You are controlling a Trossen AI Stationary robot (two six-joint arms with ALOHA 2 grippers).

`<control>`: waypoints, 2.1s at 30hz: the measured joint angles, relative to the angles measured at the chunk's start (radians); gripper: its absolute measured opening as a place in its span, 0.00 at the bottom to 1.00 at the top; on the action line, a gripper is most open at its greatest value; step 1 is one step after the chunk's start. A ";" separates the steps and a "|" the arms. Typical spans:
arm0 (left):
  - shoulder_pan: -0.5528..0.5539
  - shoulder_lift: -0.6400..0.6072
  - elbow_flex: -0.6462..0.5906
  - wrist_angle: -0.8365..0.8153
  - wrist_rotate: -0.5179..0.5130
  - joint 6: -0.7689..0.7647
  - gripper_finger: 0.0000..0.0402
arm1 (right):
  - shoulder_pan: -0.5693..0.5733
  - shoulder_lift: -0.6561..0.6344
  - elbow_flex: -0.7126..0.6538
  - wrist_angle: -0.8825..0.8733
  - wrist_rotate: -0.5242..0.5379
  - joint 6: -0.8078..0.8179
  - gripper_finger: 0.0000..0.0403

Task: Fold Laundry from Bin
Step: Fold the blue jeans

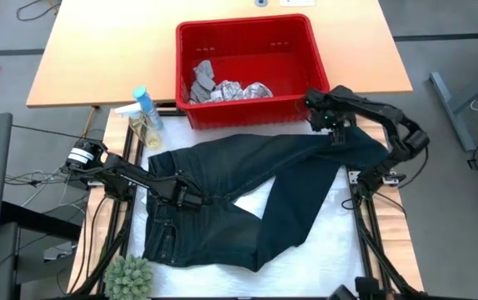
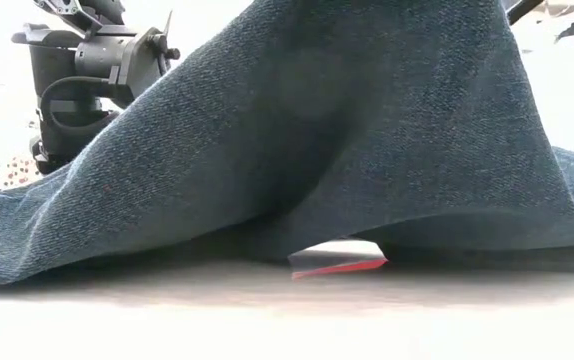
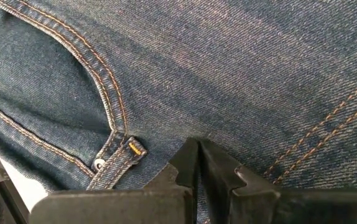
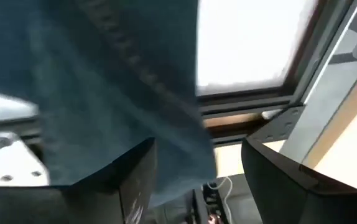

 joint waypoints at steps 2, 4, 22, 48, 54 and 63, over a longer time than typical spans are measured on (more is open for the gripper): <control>0.000 0.000 0.000 0.000 0.002 0.001 0.00 | -0.001 0.038 -0.001 -0.020 0.001 -0.002 0.65; 0.000 0.000 0.000 0.000 0.002 0.001 0.00 | -0.008 0.066 -0.002 -0.034 0.002 0.014 0.65; 0.000 0.000 0.000 0.002 -0.004 0.042 0.00 | -0.007 0.116 -0.048 0.077 0.012 0.069 0.21; 0.000 0.000 0.000 0.020 -0.020 0.090 0.00 | 0.339 -0.116 0.312 -0.107 0.498 0.786 0.04; 0.000 0.000 0.000 0.016 -0.010 0.135 0.00 | 0.455 -0.131 0.147 -0.281 0.109 1.334 0.04; -0.046 0.000 0.001 -0.019 0.061 0.194 0.00 | 0.646 -0.084 -0.111 -0.293 -0.284 1.682 0.14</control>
